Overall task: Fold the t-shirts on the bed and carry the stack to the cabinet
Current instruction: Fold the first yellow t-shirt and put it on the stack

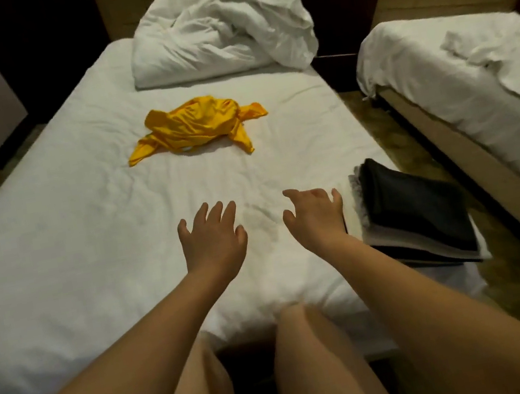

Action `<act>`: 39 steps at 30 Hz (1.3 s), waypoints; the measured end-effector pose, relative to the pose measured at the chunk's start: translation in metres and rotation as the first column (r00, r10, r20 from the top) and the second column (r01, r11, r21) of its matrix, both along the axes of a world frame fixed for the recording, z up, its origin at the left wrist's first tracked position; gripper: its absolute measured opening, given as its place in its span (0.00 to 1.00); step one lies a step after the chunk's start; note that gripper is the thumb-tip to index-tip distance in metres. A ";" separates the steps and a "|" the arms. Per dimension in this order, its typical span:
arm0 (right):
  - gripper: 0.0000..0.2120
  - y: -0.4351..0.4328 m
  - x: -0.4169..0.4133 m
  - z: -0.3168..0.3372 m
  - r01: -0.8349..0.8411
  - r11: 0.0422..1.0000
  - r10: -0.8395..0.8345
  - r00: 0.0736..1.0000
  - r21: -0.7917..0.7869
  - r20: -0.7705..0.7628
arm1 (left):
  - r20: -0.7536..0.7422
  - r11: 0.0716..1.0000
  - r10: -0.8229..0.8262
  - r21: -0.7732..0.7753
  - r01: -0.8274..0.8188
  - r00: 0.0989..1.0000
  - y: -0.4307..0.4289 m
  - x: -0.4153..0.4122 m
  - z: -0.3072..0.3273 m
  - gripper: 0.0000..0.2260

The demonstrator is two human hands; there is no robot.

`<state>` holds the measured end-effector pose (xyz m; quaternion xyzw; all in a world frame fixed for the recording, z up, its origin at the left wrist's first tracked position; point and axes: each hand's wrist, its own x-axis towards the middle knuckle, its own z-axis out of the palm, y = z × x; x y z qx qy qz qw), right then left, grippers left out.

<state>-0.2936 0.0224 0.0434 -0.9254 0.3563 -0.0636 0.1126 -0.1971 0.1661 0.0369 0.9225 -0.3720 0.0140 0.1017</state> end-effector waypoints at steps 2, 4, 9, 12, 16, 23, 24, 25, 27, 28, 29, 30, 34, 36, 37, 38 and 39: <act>0.21 -0.012 0.029 -0.006 -0.011 1.000 0.012 1.000 0.009 -0.021 | 0.002 1.000 0.022 0.012 -0.022 1.000 -0.007 0.028 -0.004 0.22; 0.21 -0.028 0.062 -0.012 -0.018 1.000 0.018 0.999 0.008 -0.033 | 0.013 0.999 0.041 0.018 -0.041 0.999 -0.019 0.059 -0.010 0.22; 0.21 -0.073 0.146 -0.045 -0.029 0.999 0.032 0.996 0.032 -0.082 | -0.041 0.994 0.077 0.076 -0.074 0.996 -0.061 0.128 -0.041 0.24; 0.21 -0.097 0.184 -0.077 -0.044 0.998 0.048 0.991 0.035 -0.124 | -0.060 0.989 0.100 0.115 -0.092 0.993 -0.089 0.166 -0.072 0.26; 0.24 -0.121 0.223 -0.128 -0.060 0.992 0.078 0.983 0.107 -0.166 | -0.092 0.985 0.091 0.154 -0.077 0.992 -0.112 0.212 -0.123 0.26; 0.30 -0.173 0.292 -0.194 0.051 0.998 -0.048 0.990 -0.024 0.131 | 0.003 0.992 0.121 -0.047 -0.121 0.993 -0.155 0.276 -0.193 0.27; 0.30 -0.183 0.307 -0.197 0.092 0.996 -0.087 0.980 -0.020 0.180 | 0.015 0.990 0.124 -0.069 -0.123 0.992 -0.165 0.289 -0.195 0.28; 0.31 -0.192 0.322 -0.200 0.131 0.991 -0.126 0.969 -0.013 0.212 | 0.031 0.988 0.127 -0.087 -0.124 0.991 -0.175 0.301 -0.198 0.29; 0.31 -0.208 0.346 -0.205 0.186 0.982 -0.172 0.953 -0.037 0.250 | 0.068 0.985 0.137 -0.114 -0.129 0.988 -0.188 0.316 -0.204 0.29; 0.30 -0.214 0.354 -0.206 0.202 0.978 -0.181 0.947 -0.055 0.267 | 0.085 0.985 0.137 -0.117 -0.127 0.987 -0.191 0.321 -0.207 0.29; 0.27 -0.219 0.360 -0.206 0.211 0.975 -0.183 0.943 -0.075 0.280 | 0.100 0.985 0.135 -0.119 -0.122 0.986 -0.193 0.323 -0.209 0.29; 0.23 -0.225 0.364 -0.203 0.209 0.973 -0.172 0.943 -0.103 0.284 | 0.110 0.985 0.132 -0.126 -0.118 0.985 -0.195 0.325 -0.210 0.29; 0.15 -0.226 0.357 -0.195 0.086 0.992 -0.054 0.947 -0.088 0.317 | 0.102 0.987 0.121 -0.120 -0.109 0.987 -0.193 0.323 -0.205 0.28; 0.14 -0.216 0.343 -0.192 0.029 0.998 -0.011 0.946 -0.053 0.323 | 0.092 0.990 0.101 -0.110 -0.091 0.991 -0.189 0.315 -0.202 0.28; 0.14 -0.208 0.333 -0.193 0.008 0.999 0.006 0.950 -0.044 0.312 | 0.086 0.992 0.081 -0.104 -0.072 0.993 -0.186 0.310 -0.201 0.28; 0.13 -0.199 0.322 -0.193 -0.012 1.000 0.020 0.952 -0.027 0.304 | 0.071 0.994 0.058 -0.101 -0.050 0.996 -0.182 0.302 -0.201 0.27; 0.13 -0.188 0.310 -0.193 -0.031 1.000 0.027 0.950 0.006 0.310 | 0.052 0.994 0.036 -0.102 -0.031 0.998 -0.176 0.293 -0.201 0.27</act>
